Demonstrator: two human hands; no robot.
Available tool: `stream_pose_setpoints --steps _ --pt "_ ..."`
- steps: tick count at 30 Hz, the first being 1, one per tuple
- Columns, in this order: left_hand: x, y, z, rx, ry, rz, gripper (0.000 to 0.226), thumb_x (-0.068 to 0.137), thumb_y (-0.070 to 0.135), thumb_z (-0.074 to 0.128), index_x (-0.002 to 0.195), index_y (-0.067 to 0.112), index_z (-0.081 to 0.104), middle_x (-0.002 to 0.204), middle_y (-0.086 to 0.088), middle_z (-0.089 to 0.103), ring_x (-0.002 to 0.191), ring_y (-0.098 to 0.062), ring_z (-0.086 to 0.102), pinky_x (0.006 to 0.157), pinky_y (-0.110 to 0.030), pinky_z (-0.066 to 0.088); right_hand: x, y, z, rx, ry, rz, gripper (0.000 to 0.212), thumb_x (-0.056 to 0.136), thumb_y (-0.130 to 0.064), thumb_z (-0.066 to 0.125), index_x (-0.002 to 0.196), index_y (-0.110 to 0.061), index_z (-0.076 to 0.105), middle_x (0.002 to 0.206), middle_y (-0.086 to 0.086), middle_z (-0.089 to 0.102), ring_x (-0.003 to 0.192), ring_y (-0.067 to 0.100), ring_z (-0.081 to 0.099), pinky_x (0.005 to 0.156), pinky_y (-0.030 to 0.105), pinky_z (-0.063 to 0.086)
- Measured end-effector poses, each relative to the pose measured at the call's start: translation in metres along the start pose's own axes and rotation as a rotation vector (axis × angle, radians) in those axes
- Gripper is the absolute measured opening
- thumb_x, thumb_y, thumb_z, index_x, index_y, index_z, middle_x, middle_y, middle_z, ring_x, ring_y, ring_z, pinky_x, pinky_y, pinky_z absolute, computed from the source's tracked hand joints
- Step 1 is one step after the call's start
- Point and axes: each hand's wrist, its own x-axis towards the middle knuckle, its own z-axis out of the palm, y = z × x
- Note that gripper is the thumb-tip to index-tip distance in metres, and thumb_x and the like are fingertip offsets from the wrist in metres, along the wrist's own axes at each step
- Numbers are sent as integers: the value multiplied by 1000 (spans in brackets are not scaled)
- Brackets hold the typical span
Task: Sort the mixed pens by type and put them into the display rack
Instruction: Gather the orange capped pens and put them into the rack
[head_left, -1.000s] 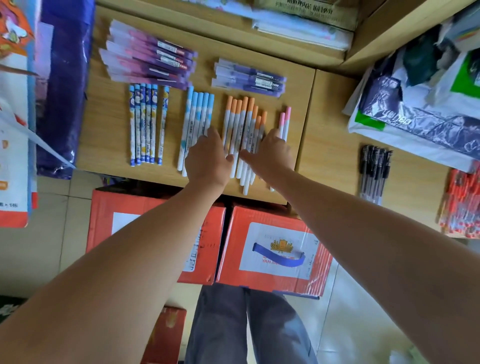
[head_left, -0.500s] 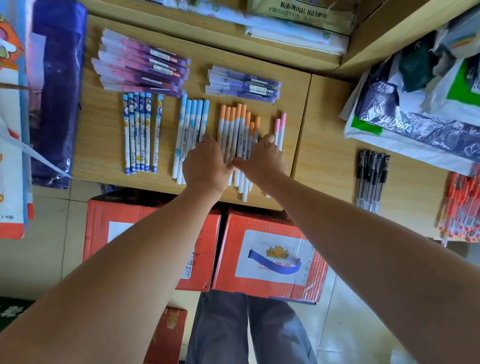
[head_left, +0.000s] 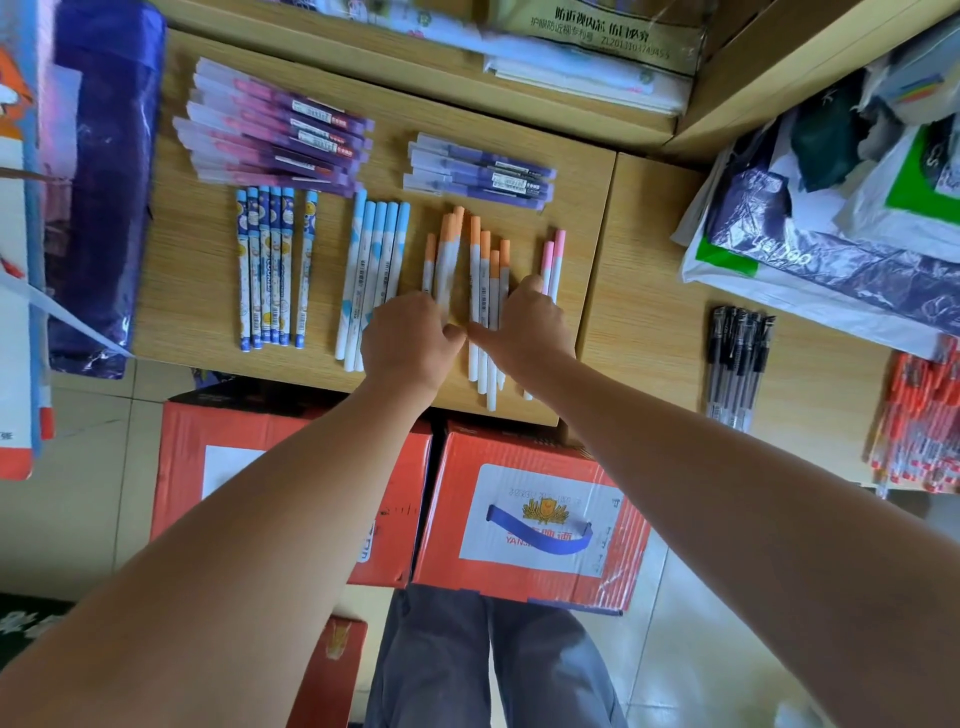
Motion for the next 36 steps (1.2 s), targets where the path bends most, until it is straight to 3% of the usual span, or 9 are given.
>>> stream_pose_setpoints --steps 2,6,12,15,21,24,29,32,36 --pt "-1 -2 -2 -50 -12 -4 44 90 42 59 61 13 44 56 1 45 59 -22 53 54 -30 38 0 1 0 -22 10 -24 72 76 -55 71 115 -4 39 87 2 48 95 26 61 63 33 43" --pt "-4 -9 -8 -185 -46 21 37 94 26 50 61 13 40 55 -1 45 55 -21 50 59 -35 46 0 1 -3 -28 32 -31 68 74 -54 73 112 -5 44 87 2 48 91 22 58 64 32 44" --pt "-9 -21 -9 -303 -23 1 28 95 29 50 78 7 46 69 -9 55 65 -28 58 59 -35 47 -4 -9 8 -1 80 -93 34 80 -35 72 98 -10 58 83 0 50 83 21 56 65 32 45" --pt "-12 -28 -9 -321 -4 30 28 96 30 51 81 6 47 72 -11 58 67 -28 60 60 -37 50 -5 -12 8 -3 93 -99 35 80 -28 71 103 -7 56 85 1 48 80 19 49 64 31 40" --pt "-21 -37 -12 -324 25 23 28 96 32 52 81 8 46 71 -7 57 65 -26 61 61 -37 53 -4 -19 6 -83 50 -143 41 74 -27 74 105 -8 56 84 2 50 83 24 56 62 32 42" --pt "-28 -39 -12 -343 30 20 31 95 30 53 74 11 42 60 2 47 56 -21 53 54 -31 42 -5 -14 6 -112 40 -185 34 78 -18 69 110 -10 57 86 4 54 83 25 58 60 31 41" --pt "-39 -40 -15 -377 71 -5 34 96 30 52 67 19 39 57 6 44 50 -12 47 47 -18 31 -4 -1 1 99 -89 -247 13 84 -19 65 88 -13 54 75 1 52 67 19 51 49 24 33" --pt "-48 -34 -19 -396 82 -26 30 97 29 50 74 11 45 58 4 46 50 -10 47 44 -13 32 -11 2 -13 283 -222 -204 16 89 -21 63 81 -8 59 75 10 63 57 18 56 52 28 47" --pt "-68 -15 -26 -448 54 -21 27 99 28 46 82 7 47 67 -8 54 60 -25 55 55 -34 42 -37 18 -39 581 -370 -82 18 91 -22 62 88 -5 66 70 3 70 50 13 51 46 22 42"
